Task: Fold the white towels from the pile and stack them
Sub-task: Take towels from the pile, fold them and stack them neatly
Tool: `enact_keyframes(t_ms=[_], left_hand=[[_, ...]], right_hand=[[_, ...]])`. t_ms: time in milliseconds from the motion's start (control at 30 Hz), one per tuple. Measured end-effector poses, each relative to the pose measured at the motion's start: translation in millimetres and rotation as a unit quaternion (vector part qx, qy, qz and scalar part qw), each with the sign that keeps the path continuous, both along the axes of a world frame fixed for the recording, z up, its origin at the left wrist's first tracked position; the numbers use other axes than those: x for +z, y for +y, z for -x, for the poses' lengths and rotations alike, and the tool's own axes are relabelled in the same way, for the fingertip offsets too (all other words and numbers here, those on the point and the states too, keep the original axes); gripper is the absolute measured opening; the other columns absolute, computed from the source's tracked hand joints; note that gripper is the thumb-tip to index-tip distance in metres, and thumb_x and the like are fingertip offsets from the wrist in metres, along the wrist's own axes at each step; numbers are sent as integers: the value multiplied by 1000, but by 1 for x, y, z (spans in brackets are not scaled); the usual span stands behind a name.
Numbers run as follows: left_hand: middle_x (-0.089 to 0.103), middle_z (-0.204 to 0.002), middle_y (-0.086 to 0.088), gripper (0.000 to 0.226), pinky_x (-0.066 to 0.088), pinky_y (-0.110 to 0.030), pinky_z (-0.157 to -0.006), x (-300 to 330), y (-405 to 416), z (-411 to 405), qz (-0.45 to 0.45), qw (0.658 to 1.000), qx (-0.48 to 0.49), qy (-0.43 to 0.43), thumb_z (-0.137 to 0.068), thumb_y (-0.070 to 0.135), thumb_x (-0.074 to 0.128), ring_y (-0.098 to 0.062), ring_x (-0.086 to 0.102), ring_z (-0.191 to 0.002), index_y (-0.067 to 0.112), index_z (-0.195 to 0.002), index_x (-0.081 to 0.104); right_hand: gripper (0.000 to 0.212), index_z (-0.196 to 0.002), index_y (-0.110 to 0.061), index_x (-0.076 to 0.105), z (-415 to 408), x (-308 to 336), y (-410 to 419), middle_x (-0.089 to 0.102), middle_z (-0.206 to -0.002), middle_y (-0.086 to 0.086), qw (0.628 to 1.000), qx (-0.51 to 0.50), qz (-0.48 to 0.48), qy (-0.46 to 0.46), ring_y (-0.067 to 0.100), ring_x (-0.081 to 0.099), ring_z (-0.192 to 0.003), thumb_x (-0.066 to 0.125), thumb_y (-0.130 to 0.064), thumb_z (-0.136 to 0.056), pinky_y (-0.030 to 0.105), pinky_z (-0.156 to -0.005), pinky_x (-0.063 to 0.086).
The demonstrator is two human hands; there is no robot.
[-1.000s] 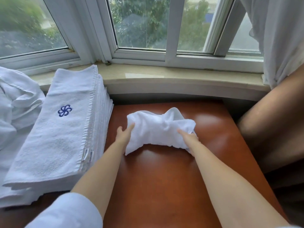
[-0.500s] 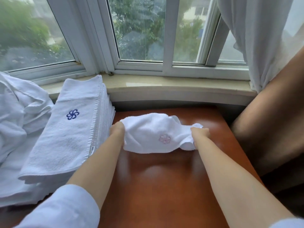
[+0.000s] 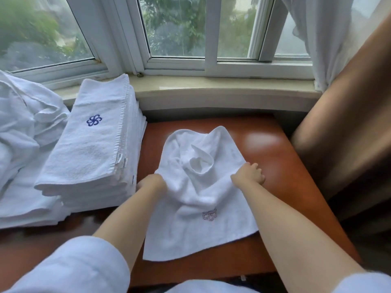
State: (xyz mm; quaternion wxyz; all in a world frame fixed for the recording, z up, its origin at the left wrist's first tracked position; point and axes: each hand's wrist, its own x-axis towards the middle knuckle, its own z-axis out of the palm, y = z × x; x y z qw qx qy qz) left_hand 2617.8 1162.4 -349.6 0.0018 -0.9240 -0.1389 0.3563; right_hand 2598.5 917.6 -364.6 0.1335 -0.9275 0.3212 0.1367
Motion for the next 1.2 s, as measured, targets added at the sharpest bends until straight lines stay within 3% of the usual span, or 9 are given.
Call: enact_keyframes(t_ms=[100,233,500,700,867,933,1000,1133,1200], left_hand=[[64,-110,-6,27,45,-29,-69,3,-1,-17,-3,982,-12,-186,-86,12,52,-26,62,-100,13,-111,64],[56,-82,-1,21,42,-26,-57,12,-6,-56,42,961,-50,-268,-85,9,45,-22,57,-74,13,-100,59],[61,-121,-9,72,56,-40,-84,15,-32,-141,172,966,-108,-163,-87,3,42,-26,64,-96,25,-152,18],[67,-111,-9,94,56,-41,-86,-15,-57,-193,205,967,-139,-67,-84,-6,43,-24,66,-93,40,-152,-2],[67,-84,-6,48,60,-39,-76,-36,-63,-206,215,972,-73,-65,-83,12,40,-24,71,-71,19,-127,57],[72,-78,-10,36,60,-35,-73,-40,-66,-204,245,966,-28,-83,-81,12,35,-24,70,-63,14,-109,58],[72,-76,-16,31,60,-30,-66,-41,-69,-205,291,953,27,-80,-81,7,30,-25,70,-60,10,-97,57],[73,-75,-20,44,59,-33,-63,-32,-60,-224,373,888,270,-19,-86,47,51,-31,73,-70,5,-82,62],[72,-76,-16,41,56,-27,-52,-27,-51,-238,393,857,325,-71,-81,43,70,-25,72,-66,5,-95,62]], right_hand=[[39,-128,-14,43,-11,7,1,41,-132,8,990,45,19,-131,28,45,-119,50,-14,-90,36,-93,39],[45,-135,-15,39,-40,10,5,38,-134,6,985,153,-43,-61,29,52,-112,43,-7,-91,33,-80,42],[58,-149,-31,21,-112,4,27,54,-133,6,973,158,-167,-31,29,58,-107,41,-28,-96,36,-85,49],[118,-150,-37,-9,-142,-29,33,40,-147,-3,933,236,-260,79,25,55,-114,73,-59,-69,35,-85,50],[56,-130,-28,34,-145,-57,22,61,-91,-2,958,152,-243,-29,21,61,-78,60,-47,-84,31,-59,45],[31,-99,-17,50,-142,-65,19,59,-76,-2,948,45,-296,-109,25,61,-74,52,-45,-90,35,-63,50],[39,-76,-8,51,-143,-68,14,55,-66,2,922,-74,-343,-162,28,59,-69,49,-43,-92,36,-63,49],[14,-81,-18,49,-172,-55,0,55,-82,5,883,-149,-378,-237,25,54,-74,59,-8,-79,34,-65,47],[35,-109,-20,50,-191,-39,-5,56,-107,8,858,-157,-399,-284,26,57,-90,53,0,-80,37,-80,50]])
